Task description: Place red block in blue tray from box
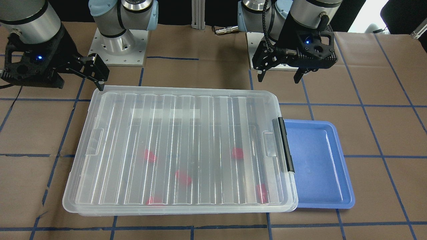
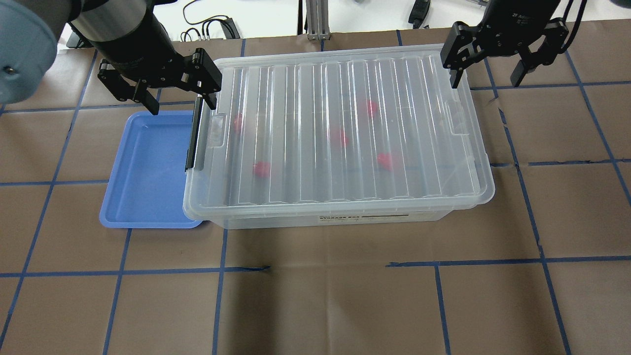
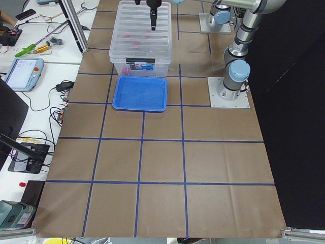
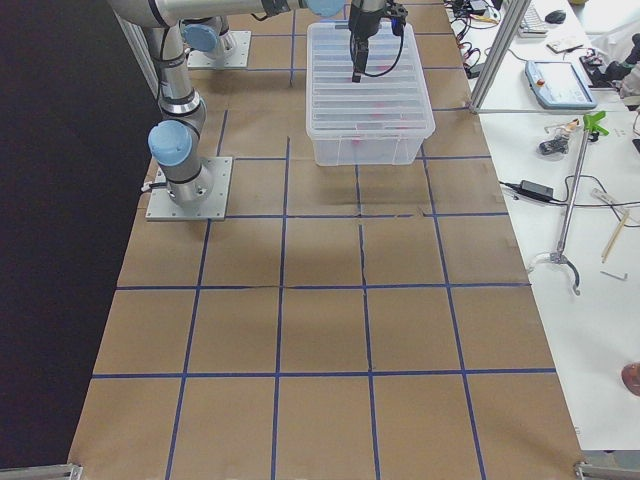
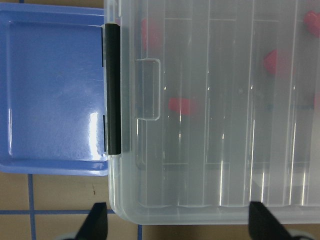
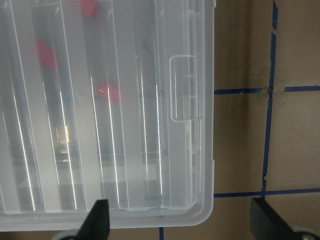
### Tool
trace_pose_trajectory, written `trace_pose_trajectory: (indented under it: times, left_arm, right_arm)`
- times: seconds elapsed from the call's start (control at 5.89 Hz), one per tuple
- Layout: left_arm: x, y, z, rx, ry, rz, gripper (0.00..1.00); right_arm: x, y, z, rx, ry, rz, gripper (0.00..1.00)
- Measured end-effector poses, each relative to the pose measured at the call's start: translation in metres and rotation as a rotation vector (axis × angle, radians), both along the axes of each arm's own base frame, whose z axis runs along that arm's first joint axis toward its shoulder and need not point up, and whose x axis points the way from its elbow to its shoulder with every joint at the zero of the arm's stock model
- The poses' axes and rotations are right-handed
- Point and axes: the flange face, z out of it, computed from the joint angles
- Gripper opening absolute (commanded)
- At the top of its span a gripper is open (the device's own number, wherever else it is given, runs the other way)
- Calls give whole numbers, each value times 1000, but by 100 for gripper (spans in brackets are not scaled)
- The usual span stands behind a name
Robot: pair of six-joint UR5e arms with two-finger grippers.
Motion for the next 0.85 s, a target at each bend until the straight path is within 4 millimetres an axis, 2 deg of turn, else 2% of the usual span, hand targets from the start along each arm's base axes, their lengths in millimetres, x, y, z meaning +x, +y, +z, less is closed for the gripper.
trace_pose_trajectory:
  times: [0.17, 0.34, 0.68, 0.85]
  left_arm:
    - [0, 0, 0, 0, 1, -1, 98]
    - [-1, 0, 0, 0, 2, -1, 98]
    - [-1, 0, 0, -1, 5, -1, 98]
    - [-1, 0, 0, -1, 6, -1, 98]
  right_arm:
    - [-3, -3, -4, 5, -1, 29, 100]
    - [-20, -6, -16, 28, -7, 44, 100]
    - [-91, -11, -68, 61, -33, 58, 100]
    - [-106, -7, -107, 59, -38, 56, 100]
